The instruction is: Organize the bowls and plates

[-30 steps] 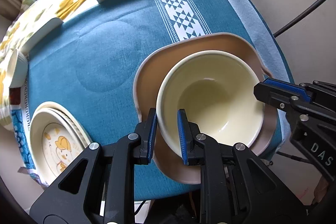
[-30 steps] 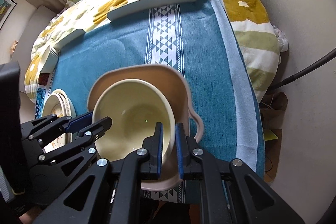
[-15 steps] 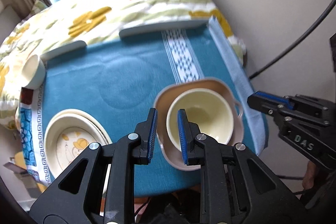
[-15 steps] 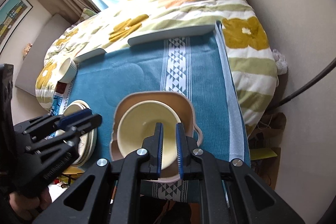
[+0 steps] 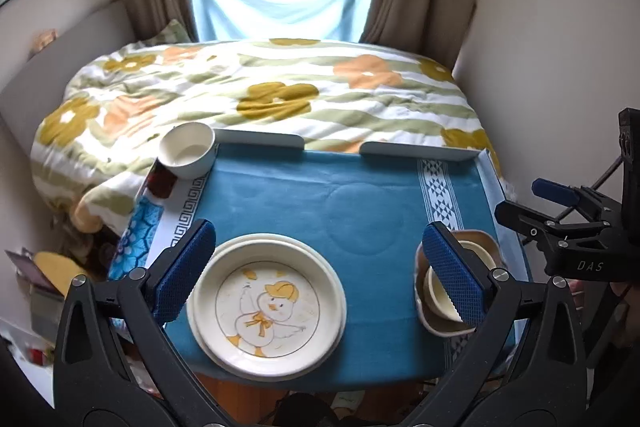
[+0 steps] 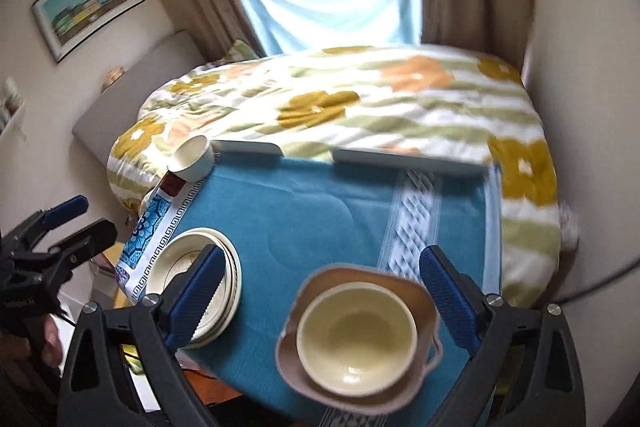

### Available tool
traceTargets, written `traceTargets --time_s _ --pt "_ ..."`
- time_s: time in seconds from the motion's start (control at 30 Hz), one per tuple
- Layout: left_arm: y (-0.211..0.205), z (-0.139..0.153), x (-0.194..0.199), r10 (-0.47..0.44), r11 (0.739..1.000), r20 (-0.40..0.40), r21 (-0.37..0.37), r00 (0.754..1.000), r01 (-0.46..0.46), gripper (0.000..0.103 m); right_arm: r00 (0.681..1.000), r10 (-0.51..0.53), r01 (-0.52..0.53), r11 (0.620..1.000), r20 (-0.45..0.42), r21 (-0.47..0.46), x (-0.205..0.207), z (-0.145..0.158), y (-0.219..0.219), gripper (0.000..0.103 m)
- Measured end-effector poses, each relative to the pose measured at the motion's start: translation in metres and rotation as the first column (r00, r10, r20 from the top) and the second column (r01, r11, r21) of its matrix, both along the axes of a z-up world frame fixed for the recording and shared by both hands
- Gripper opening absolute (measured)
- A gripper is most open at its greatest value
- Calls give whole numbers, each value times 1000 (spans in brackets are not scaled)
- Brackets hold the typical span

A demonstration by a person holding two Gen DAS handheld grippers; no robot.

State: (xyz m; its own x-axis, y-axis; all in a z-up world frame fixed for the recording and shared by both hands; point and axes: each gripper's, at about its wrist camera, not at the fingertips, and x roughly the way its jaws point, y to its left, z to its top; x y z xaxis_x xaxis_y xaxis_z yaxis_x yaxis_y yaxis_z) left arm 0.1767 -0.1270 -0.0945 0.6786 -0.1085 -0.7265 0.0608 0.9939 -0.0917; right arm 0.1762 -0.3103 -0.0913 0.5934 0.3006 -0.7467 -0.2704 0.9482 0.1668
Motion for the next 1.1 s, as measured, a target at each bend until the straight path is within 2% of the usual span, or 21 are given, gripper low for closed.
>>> traceTargets --time_s 0.1,0.2,0.23,0.33,0.47,0.6,0.67,0.73,0.8,0.87,0.97,1.03,1.1 --pt "41 0 5 86 995 -16 -45 996 -87 103 994 107 -106 992 19 -65 14 8 39 97" --pt "81 2 11 173 983 -9 -54 985 -174 103 985 171 -169 985 30 -43 31 15 67 97" --pt "95 2 16 200 978 -8 -60 980 -200 103 986 162 -160 986 48 -42 37 18 75 97" --pt "130 -5 34 250 962 -28 -109 968 -251 103 990 108 -97 987 85 -125 66 21 106 97" --pt "172 -28 71 271 940 -102 -186 957 -286 103 988 155 -152 984 29 -89 111 9 149 97" --pt "210 -69 119 267 901 -189 -299 945 -314 102 983 175 -178 983 -56 -39 163 -18 190 97" --pt "223 -92 146 269 893 -227 -306 936 -331 98 977 187 -189 982 -100 -6 186 -37 210 97" --pt "237 -117 170 269 888 -265 -305 926 -345 84 967 211 -208 977 -142 38 208 -57 231 96" --pt "251 -143 192 265 874 -306 -323 914 -362 78 953 238 -226 971 -186 80 227 -81 250 92" --pt "262 -165 208 270 860 -332 -340 904 -382 78 939 262 -241 964 -225 116 239 -104 268 80" --pt "277 -190 227 266 839 -354 -374 897 -396 77 918 278 -240 957 -284 162 255 -134 286 69" --pt "280 -203 238 246 842 -367 -378 897 -385 55 905 278 -227 956 -322 185 265 -151 293 61" --pt "283 -214 247 229 846 -385 -376 894 -378 46 897 273 -209 955 -348 211 271 -162 295 57"
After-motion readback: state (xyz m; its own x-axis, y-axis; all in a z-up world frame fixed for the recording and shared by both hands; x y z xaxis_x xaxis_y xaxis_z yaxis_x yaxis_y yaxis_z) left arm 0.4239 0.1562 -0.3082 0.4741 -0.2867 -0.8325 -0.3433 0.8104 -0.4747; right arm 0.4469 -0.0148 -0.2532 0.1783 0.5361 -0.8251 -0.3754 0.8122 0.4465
